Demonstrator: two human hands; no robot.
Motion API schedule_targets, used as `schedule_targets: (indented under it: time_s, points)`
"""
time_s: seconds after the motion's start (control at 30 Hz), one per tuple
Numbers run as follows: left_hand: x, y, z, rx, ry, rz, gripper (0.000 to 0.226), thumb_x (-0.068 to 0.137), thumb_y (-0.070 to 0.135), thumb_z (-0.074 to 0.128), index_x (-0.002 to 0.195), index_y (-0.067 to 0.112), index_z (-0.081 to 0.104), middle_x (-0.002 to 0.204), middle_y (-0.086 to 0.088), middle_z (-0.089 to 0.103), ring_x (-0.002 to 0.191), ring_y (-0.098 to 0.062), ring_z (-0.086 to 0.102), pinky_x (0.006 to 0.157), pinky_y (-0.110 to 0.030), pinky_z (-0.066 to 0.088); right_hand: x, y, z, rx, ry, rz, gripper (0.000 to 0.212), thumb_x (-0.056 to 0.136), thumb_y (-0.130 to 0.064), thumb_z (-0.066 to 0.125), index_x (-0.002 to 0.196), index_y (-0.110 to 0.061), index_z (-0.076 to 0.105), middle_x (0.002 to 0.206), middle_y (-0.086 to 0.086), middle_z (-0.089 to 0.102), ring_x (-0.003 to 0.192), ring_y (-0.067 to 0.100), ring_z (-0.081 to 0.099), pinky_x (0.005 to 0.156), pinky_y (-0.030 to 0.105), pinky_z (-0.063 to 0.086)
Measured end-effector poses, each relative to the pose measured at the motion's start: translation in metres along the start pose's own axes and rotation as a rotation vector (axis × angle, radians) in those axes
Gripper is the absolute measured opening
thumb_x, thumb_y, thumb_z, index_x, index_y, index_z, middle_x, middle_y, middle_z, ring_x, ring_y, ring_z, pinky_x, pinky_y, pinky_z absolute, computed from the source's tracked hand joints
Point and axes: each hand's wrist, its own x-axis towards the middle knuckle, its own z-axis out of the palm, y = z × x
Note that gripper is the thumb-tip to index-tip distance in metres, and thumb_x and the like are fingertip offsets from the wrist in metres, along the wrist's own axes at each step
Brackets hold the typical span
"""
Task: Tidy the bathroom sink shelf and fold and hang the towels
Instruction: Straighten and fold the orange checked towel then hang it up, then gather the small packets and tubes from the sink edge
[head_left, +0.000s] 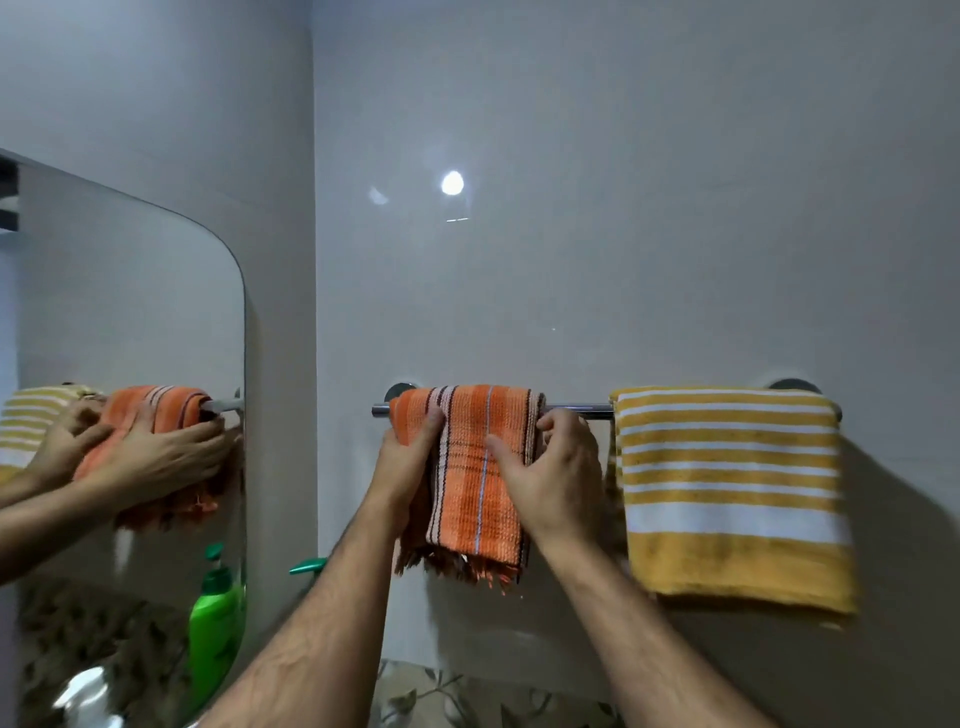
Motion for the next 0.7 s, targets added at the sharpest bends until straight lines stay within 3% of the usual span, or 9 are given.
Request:
schedule_targets:
  time_s: [0.1,0.2,0.3,0.37,0.5,0.63,0.7]
  points:
    - [-0.004,0.0,0.001,0.07,0.004,0.045,0.042,0.081,0.054,0.065,0.104,0.019,0.064,0.097,-0.008,0.074,0.086,-0.024,0.073,0.075,-0.036,0.058,0.009,-0.008,-0.009,0.002,-0.237,0.226,0.086,0.053,-0.083,0.067,0.108,-0.025,0.035,0.107,-0.003,0.058,0.099,0.02,0.06,0.082,0.037,0.052]
    - [-0.005,-0.002,-0.002,0.128,0.01,0.067,0.03,0.083,0.049,0.067,0.098,0.023,0.064,0.096,-0.007,0.074,0.085,-0.022,0.073,0.077,-0.037,0.058,0.009,-0.013,-0.008,0.141,-0.362,0.292,0.09,0.046,-0.08,0.068,0.107,-0.034,0.021,0.119,0.0,0.06,0.103,0.024,0.064,0.084,0.043,0.055]
    - [-0.008,-0.003,-0.006,0.27,0.042,0.091,0.05,0.071,0.063,0.073,0.103,0.025,0.066,0.094,0.0,0.075,0.084,-0.018,0.073,0.08,-0.04,0.059,0.003,-0.007,-0.006,0.249,-0.406,0.305,0.084,0.06,-0.05,0.085,0.107,-0.033,0.017,0.114,-0.002,0.056,0.102,0.021,0.062,0.083,0.038,0.054]
    - [-0.008,-0.005,-0.009,0.398,0.104,0.103,0.074,0.057,0.078,0.072,0.108,0.026,0.063,0.097,0.005,0.074,0.089,-0.016,0.071,0.085,-0.044,0.057,0.004,-0.002,-0.008,0.217,-0.403,0.263,0.075,0.071,-0.035,0.085,0.107,-0.027,0.019,0.104,-0.003,0.057,0.094,0.02,0.064,0.072,0.03,0.054]
    - [-0.023,-0.006,-0.003,0.485,0.185,0.129,0.074,0.071,0.056,0.078,0.125,0.016,0.046,0.109,0.003,0.063,0.098,-0.018,0.062,0.085,-0.032,0.05,0.002,0.009,-0.016,0.152,-0.355,0.228,0.067,0.076,-0.037,0.082,0.108,-0.023,0.024,0.1,-0.007,0.061,0.08,0.012,0.061,0.053,0.012,0.038]
    - [-0.043,-0.016,0.001,0.607,0.226,0.258,0.08,0.077,0.046,0.076,0.14,0.017,0.035,0.126,-0.004,0.06,0.112,-0.023,0.059,0.091,-0.033,0.047,-0.009,0.008,-0.024,0.068,-0.316,0.184,0.059,0.083,-0.03,0.075,0.124,-0.015,0.035,0.105,-0.009,0.058,0.084,0.009,0.058,0.055,0.008,0.037]
    - [-0.055,-0.025,0.0,0.711,0.256,0.321,0.082,0.082,0.049,0.069,0.147,0.021,0.028,0.134,-0.004,0.054,0.119,-0.023,0.054,0.096,-0.035,0.044,-0.015,0.004,-0.022,0.029,-0.281,0.103,0.061,0.085,-0.028,0.072,0.133,-0.014,0.036,0.122,0.001,0.061,0.103,0.02,0.062,0.076,0.024,0.051]
